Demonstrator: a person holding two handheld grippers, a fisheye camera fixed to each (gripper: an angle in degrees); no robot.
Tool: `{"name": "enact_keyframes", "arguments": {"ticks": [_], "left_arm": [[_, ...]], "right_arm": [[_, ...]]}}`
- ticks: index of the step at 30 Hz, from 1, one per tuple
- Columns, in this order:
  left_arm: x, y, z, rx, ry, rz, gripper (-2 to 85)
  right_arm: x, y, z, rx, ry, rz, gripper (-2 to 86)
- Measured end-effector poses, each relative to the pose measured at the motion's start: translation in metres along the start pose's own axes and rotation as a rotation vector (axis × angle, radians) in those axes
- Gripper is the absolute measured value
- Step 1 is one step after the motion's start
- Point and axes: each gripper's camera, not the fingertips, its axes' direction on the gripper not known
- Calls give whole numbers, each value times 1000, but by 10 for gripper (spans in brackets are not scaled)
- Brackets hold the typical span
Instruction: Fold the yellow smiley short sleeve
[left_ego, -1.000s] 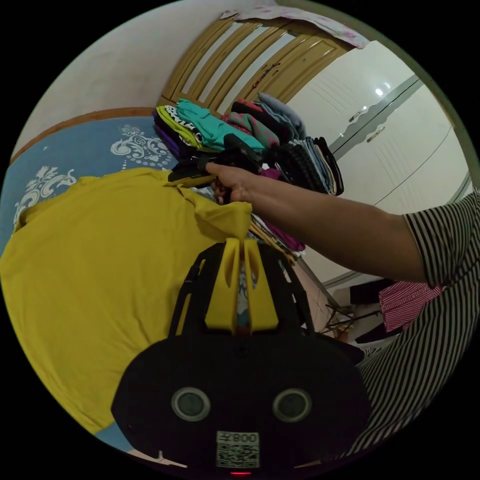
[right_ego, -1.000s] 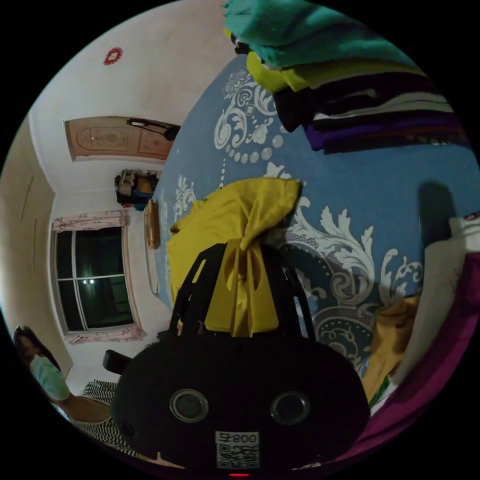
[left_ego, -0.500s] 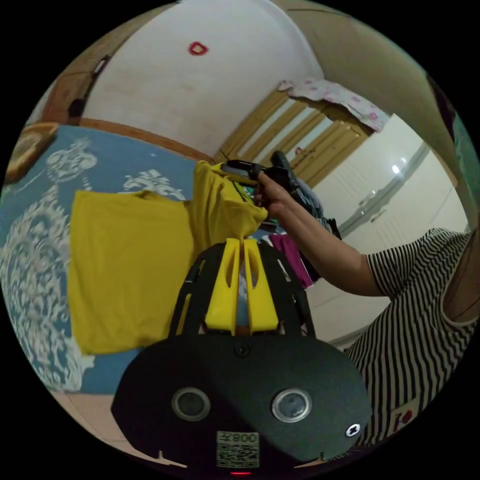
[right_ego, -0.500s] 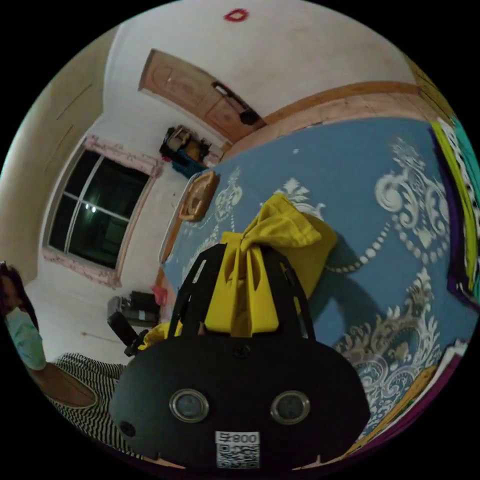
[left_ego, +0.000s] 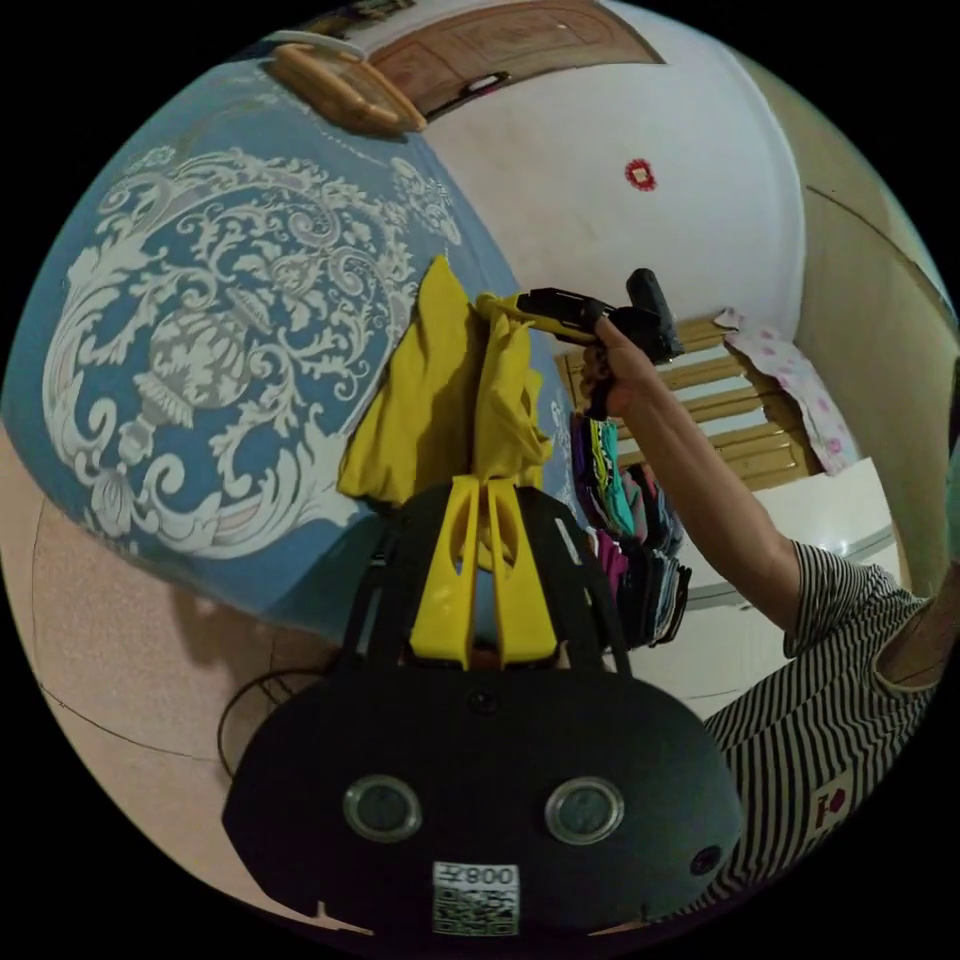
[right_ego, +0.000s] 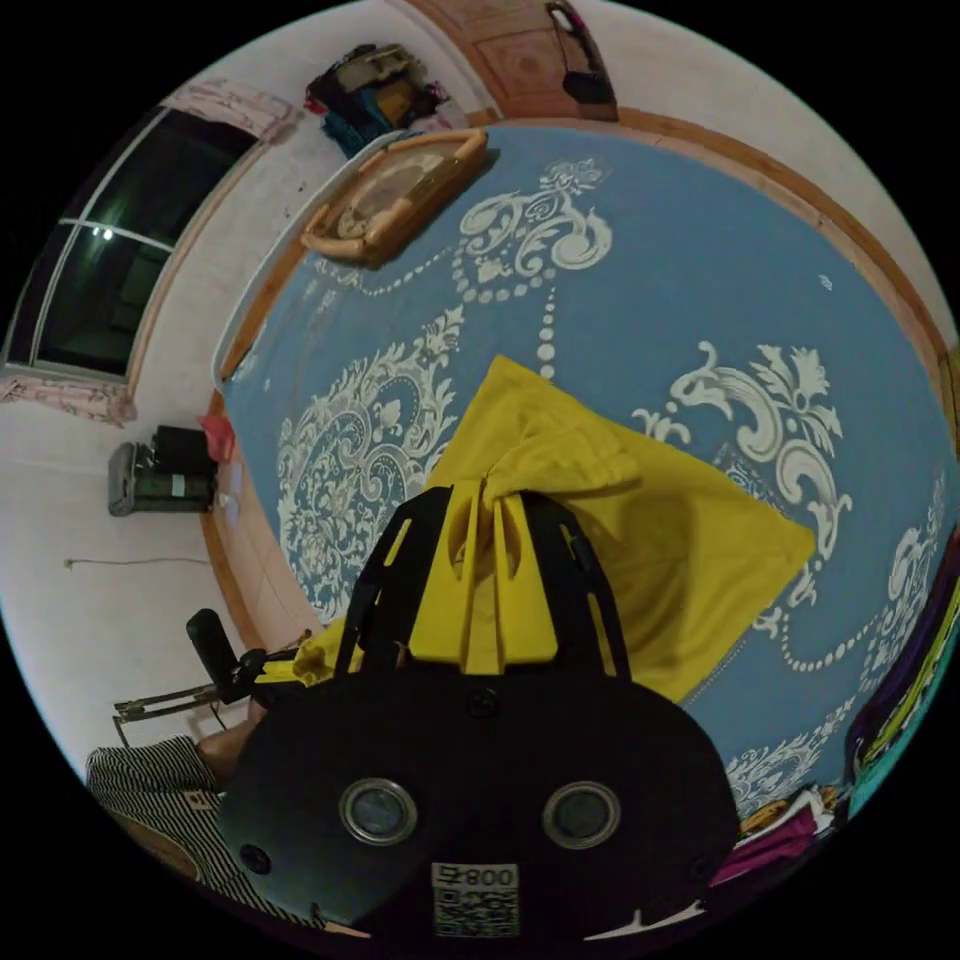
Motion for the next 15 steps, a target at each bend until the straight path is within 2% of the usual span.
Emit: {"name": "enact_keyframes", "arguments": {"ticks": [4, 8, 15], "left_arm": [[-21, -11, -43, 33, 53, -85, 10], [-32, -26, -83, 53, 20, -106, 9], [-42, -33, -144, 98, 2, -136, 6]], "right_arm": [[-16, -27, 60, -19, -8, -38, 8], [-29, -48, 113, -72, 47, -77, 10], [-54, -70, 202, -214, 265, -225, 28]]}}
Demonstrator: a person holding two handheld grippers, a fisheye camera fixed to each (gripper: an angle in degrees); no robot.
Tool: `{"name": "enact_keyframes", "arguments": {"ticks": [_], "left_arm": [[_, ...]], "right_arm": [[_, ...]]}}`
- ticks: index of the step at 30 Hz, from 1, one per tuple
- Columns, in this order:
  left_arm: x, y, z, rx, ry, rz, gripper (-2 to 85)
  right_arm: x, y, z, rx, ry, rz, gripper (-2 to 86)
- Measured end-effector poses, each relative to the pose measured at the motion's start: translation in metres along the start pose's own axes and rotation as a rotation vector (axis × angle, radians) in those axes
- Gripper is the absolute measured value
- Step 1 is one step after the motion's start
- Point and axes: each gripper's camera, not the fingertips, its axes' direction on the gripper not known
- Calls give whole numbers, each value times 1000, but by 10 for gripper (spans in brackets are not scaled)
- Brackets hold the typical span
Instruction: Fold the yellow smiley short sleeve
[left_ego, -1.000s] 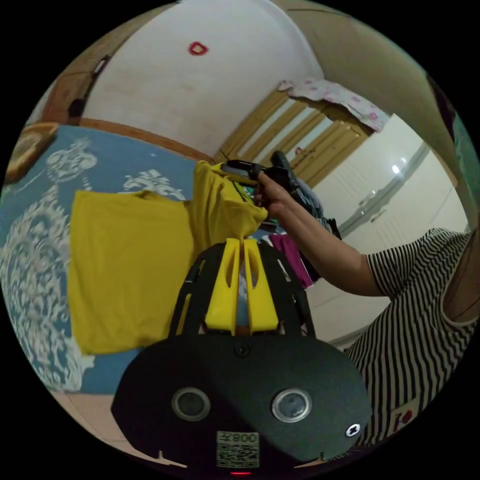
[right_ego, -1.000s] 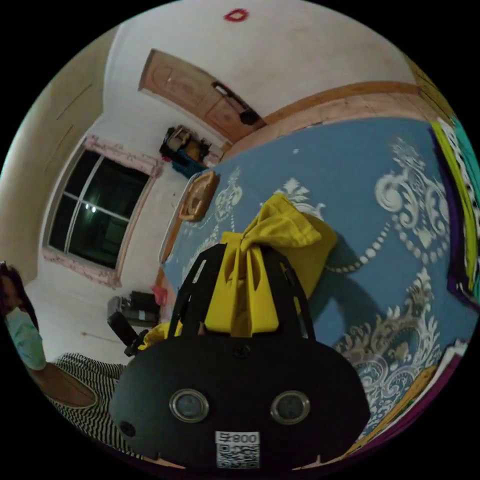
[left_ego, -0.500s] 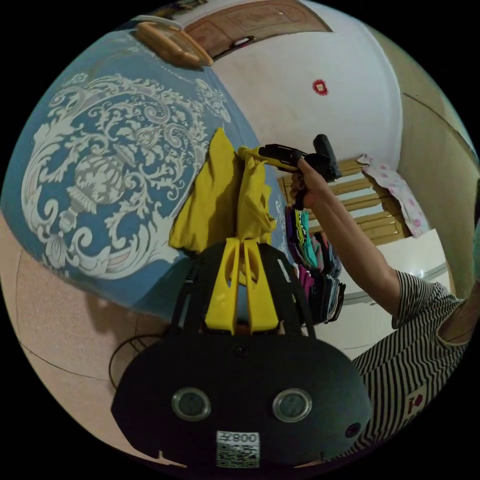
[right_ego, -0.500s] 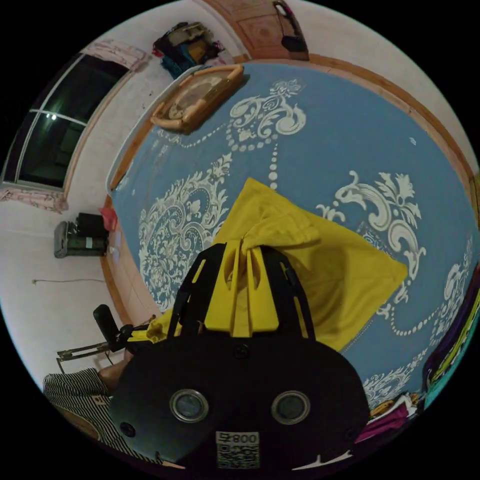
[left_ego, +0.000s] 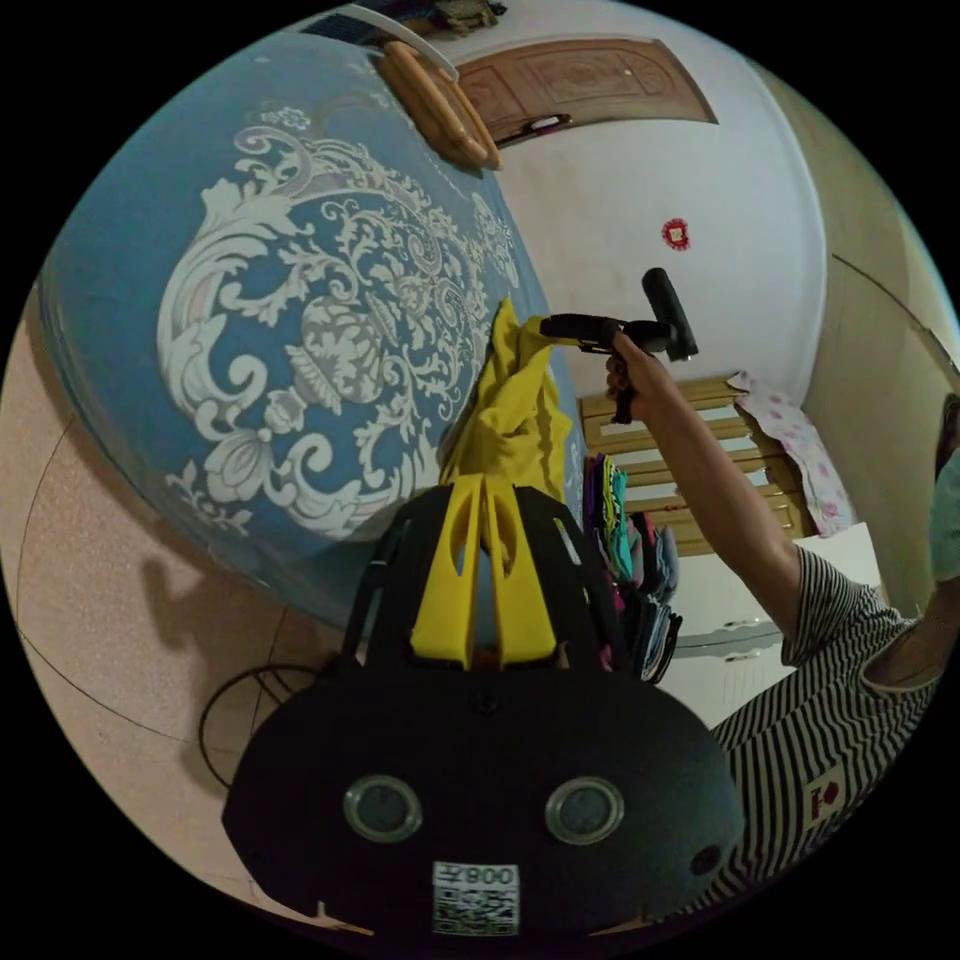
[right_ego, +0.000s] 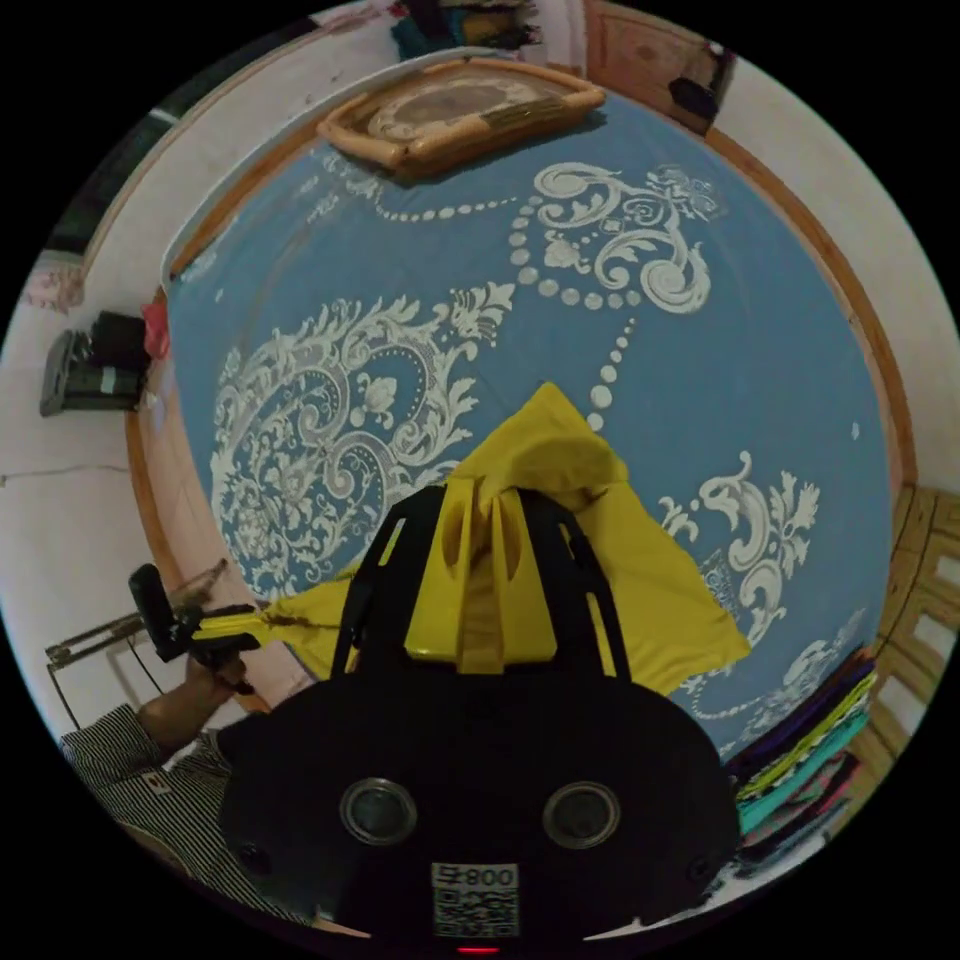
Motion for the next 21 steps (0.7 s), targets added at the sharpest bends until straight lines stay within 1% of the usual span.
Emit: {"name": "enact_keyframes", "arguments": {"ticks": [1, 2, 4, 6, 8, 11, 13, 15, 17, 19, 21], "left_arm": [[4, -2, -9, -2, -12, 15, 5], [10, -4, -17, -4, -14, 44, 6], [24, -10, -24, -12, -14, 113, 7], [40, -17, -25, -41, -19, 197, 10], [57, -28, -19, -86, -58, 285, 16], [65, -39, -13, -120, -138, 331, 22], [66, -42, -15, -134, -190, 340, 26], [66, -43, -22, -139, -223, 332, 32], [70, -40, -39, -103, -230, 341, 45], [72, -39, -51, -79, -252, 338, 58], [70, -38, -59, -70, -248, 332, 66]], "right_arm": [[-7, -6, 14, -64, 61, -40, 34], [-11, -8, 21, -89, 96, -64, 36], [-25, -11, 37, -117, 239, -132, 56], [-30, -9, 41, -91, 280, -147, 64], [-32, -4, 39, -33, 277, -144, 70], [-30, 5, 33, 55, 229, -128, 71], [-28, 13, 28, 109, 129, -121, 29], [-25, 22, 24, 160, 43, -120, 16], [-19, 40, 23, 211, -53, -109, 11], [-5, 82, 30, 287, -162, -70, 8], [10, 128, 46, 323, -214, 1, 9]]}}
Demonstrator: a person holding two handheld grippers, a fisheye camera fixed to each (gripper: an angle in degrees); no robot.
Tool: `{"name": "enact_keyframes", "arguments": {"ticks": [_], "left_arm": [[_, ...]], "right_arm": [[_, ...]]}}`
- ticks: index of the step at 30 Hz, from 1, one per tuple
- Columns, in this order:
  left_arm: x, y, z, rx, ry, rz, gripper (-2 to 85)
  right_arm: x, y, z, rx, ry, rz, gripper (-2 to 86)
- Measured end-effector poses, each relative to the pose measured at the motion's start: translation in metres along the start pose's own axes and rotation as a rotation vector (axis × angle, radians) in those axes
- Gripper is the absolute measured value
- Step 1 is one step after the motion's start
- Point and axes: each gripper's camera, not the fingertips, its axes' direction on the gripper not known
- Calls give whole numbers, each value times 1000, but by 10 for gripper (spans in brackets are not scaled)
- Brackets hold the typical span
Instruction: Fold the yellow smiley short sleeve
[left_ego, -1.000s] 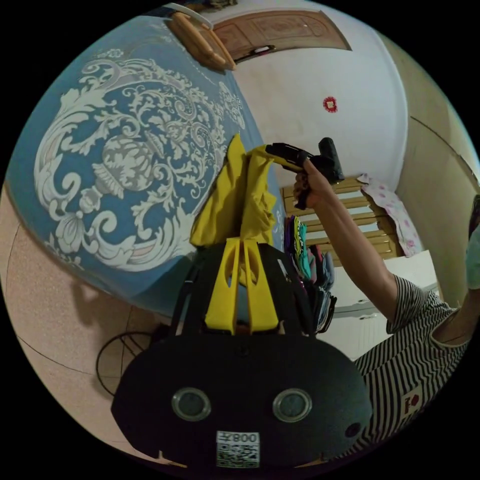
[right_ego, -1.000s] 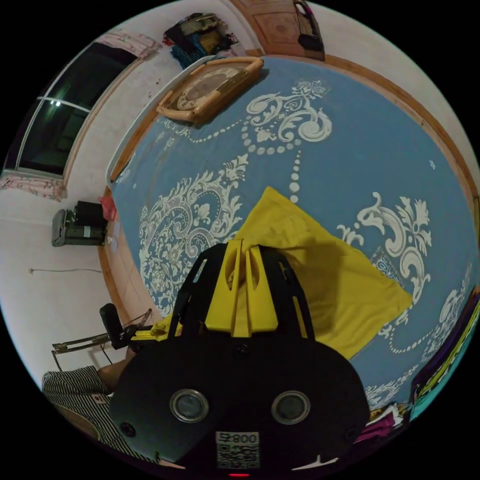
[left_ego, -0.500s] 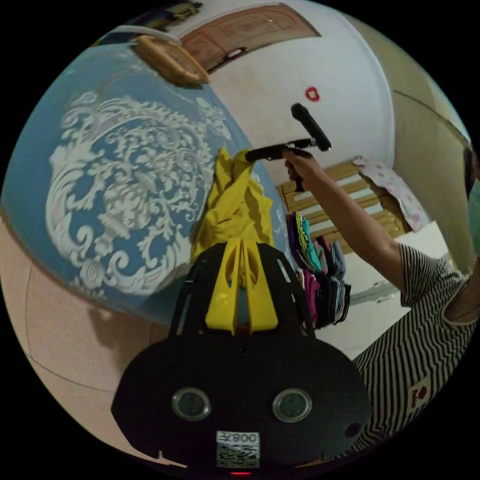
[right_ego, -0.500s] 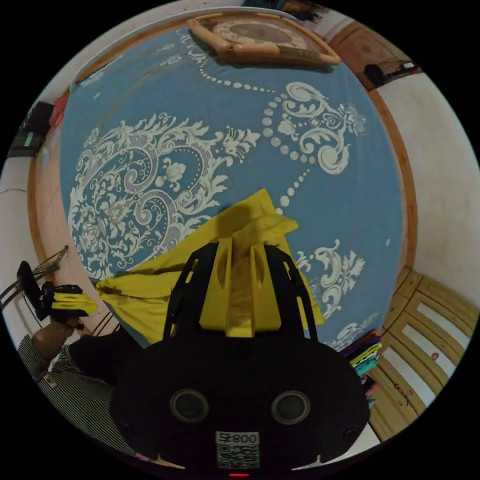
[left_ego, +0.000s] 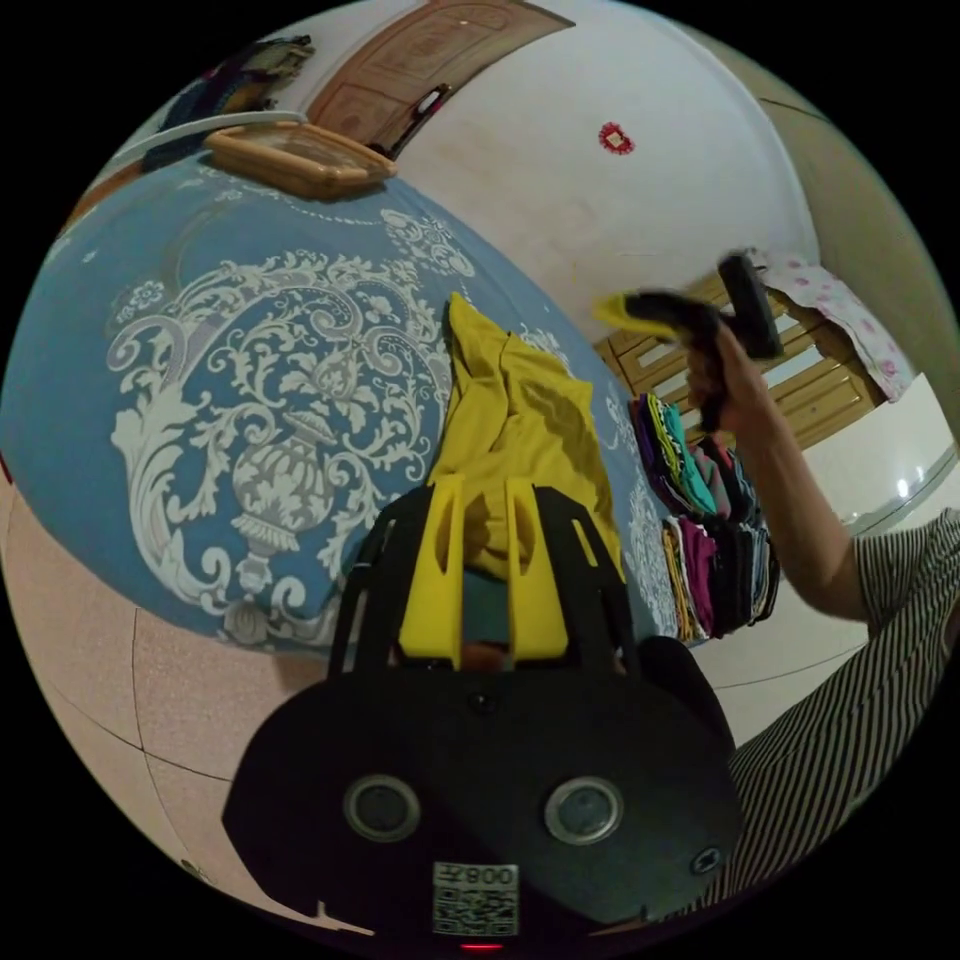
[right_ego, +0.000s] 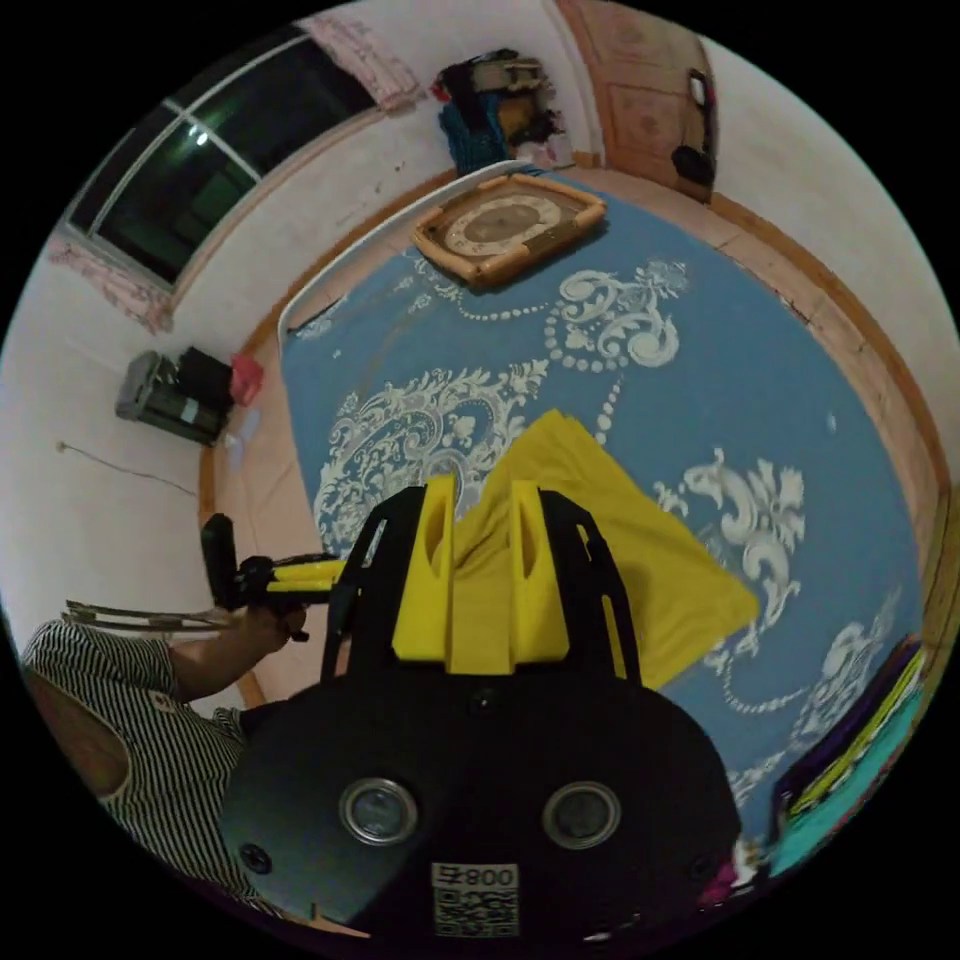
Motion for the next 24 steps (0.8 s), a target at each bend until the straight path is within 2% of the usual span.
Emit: {"name": "enact_keyframes", "arguments": {"ticks": [3, 5, 7, 9, 11, 16, 19, 24], "left_arm": [[-10, -1, 6, -62, 19, -41, 63], [-15, -2, 12, -114, -6, -64, 38], [-14, -2, 11, -116, 8, -73, 25], [-12, -3, 7, -111, 13, -83, 18], [-10, -2, 2, -105, 18, -89, 12], [0, -3, -3, -131, -26, -63, 7], [6, -4, -4, -145, -58, -51, 6], [11, -5, -5, -149, -82, -53, 5]], "right_arm": [[34, 95, 11, -36, -72, 190, 23], [52, 156, 21, -91, -111, 330, 83], [61, 228, 31, -116, -184, 485, 96], [54, 262, 35, -132, -173, 527, 98], [38, 278, 36, -131, -128, 493, 98], [-33, 282, 54, -172, 207, 141, 96], [-53, 297, 71, -211, 299, 23, 89], [-58, 336, 72, -216, 409, -22, 34]]}}
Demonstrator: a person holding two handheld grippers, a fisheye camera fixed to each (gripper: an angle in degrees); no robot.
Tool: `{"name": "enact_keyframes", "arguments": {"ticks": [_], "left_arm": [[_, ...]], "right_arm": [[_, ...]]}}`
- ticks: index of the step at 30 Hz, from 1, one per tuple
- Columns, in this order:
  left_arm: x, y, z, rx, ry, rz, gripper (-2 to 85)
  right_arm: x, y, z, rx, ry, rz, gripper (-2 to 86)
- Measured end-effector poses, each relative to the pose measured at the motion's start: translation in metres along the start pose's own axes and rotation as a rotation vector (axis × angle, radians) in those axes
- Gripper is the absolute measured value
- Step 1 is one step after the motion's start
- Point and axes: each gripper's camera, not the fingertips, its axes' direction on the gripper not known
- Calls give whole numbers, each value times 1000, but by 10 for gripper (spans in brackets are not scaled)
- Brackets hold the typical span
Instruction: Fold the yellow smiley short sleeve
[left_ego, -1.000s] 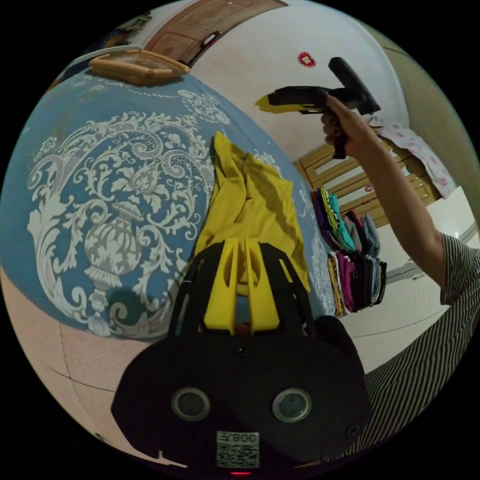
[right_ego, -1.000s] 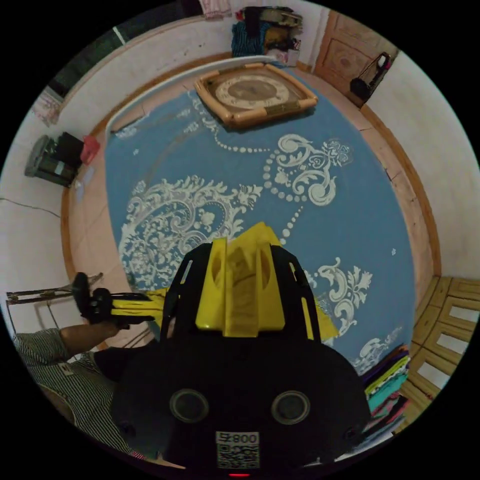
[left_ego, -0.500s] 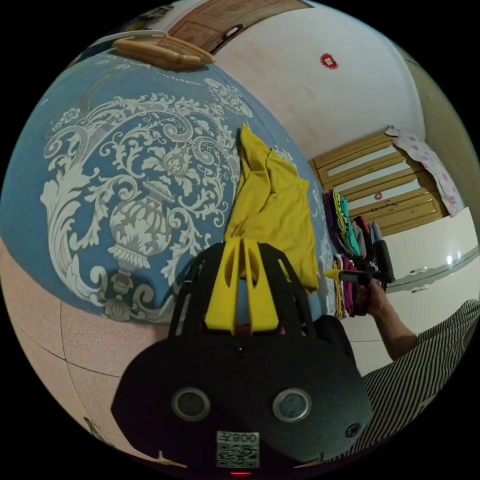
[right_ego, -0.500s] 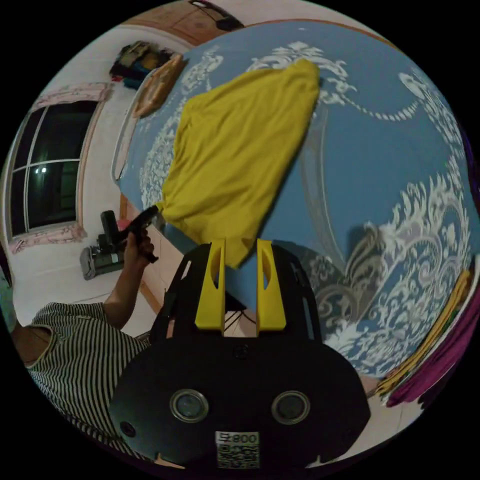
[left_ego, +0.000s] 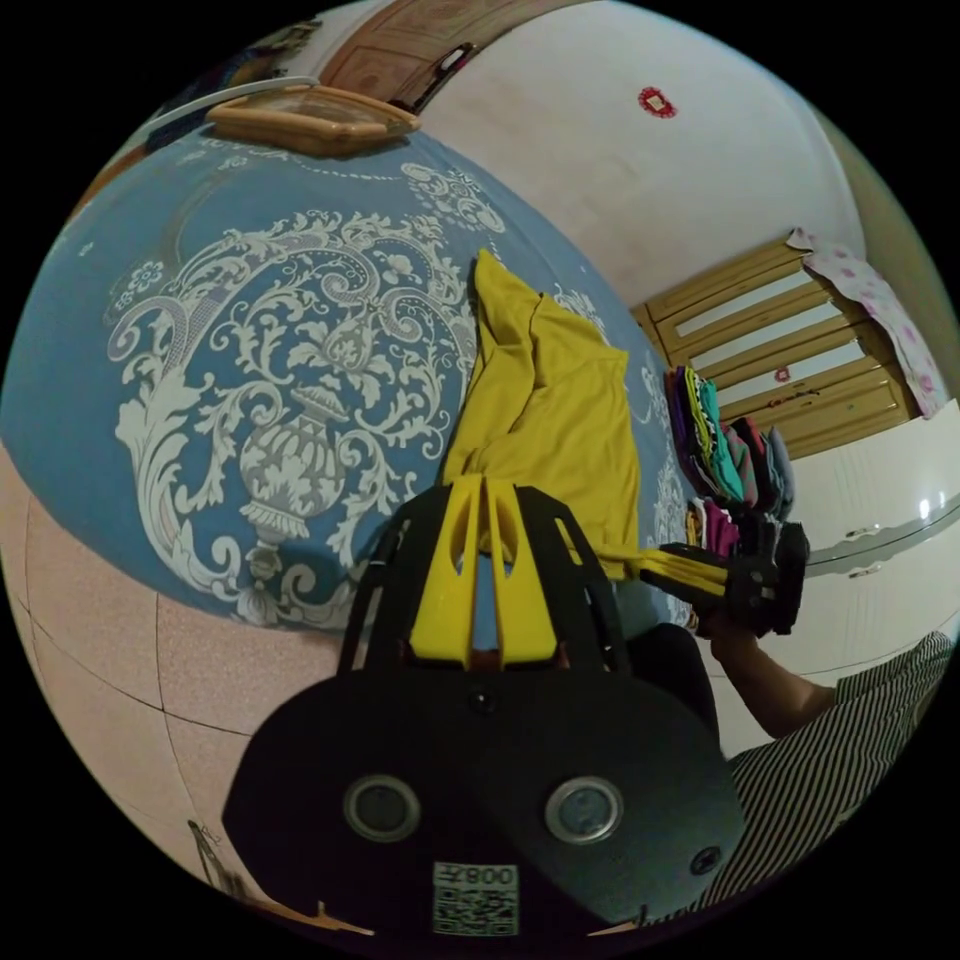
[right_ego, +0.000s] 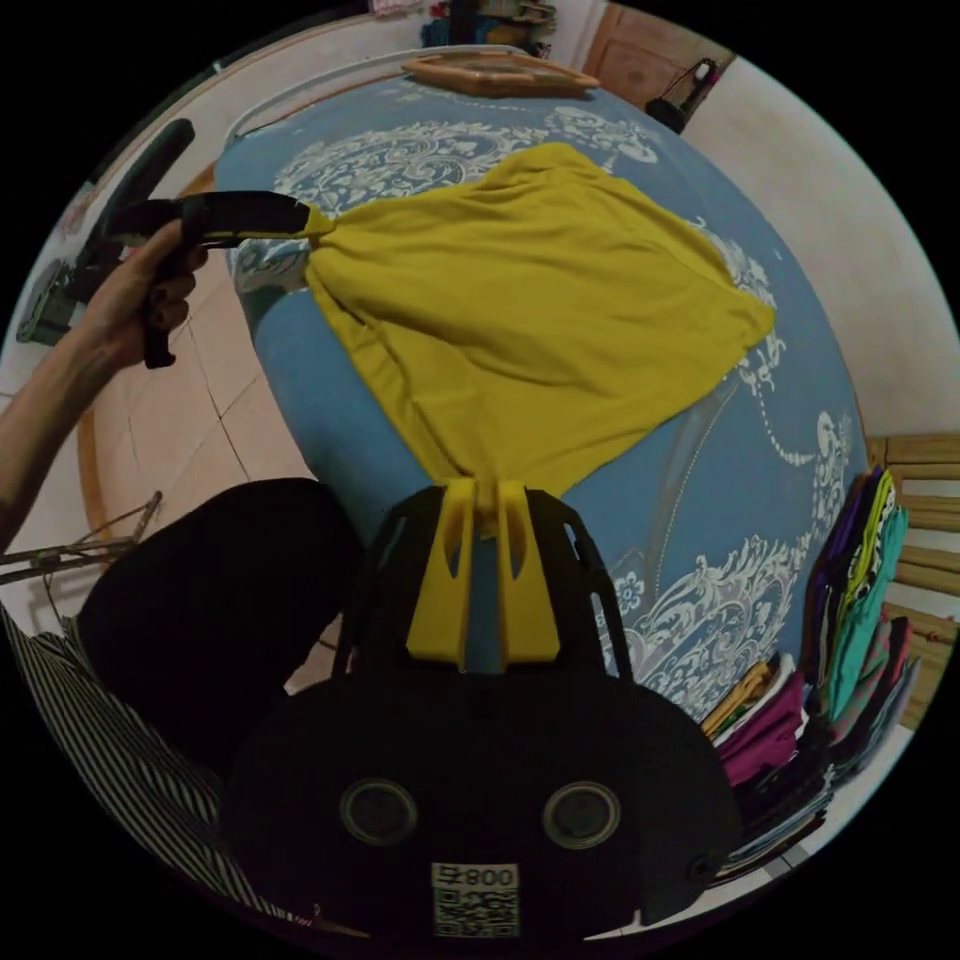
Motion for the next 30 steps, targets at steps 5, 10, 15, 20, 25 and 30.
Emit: {"name": "enact_keyframes", "arguments": {"ticks": [5, 10, 15, 20, 25, 30], "left_arm": [[6, 5, -12, 33, 22, -4, 5], [3, 13, 1, -15, 16, -29, 5], [-5, 21, 14, -38, 9, -52, 6], [-10, 27, 8, -30, -38, -69, 7], [-19, 40, -2, 24, 48, -124, 14], [-6, 48, 22, -57, 275, -77, 39]], "right_arm": [[12, 45, -30, 54, 2, -3, 13], [26, 103, -54, 110, 4, 15, 9], [38, 134, -45, 46, -32, 32, 12], [68, 167, -57, 26, -148, 108, 23], [122, 223, -83, 51, -385, 309, 31], [174, 268, -104, 130, -642, 501, 50]]}}
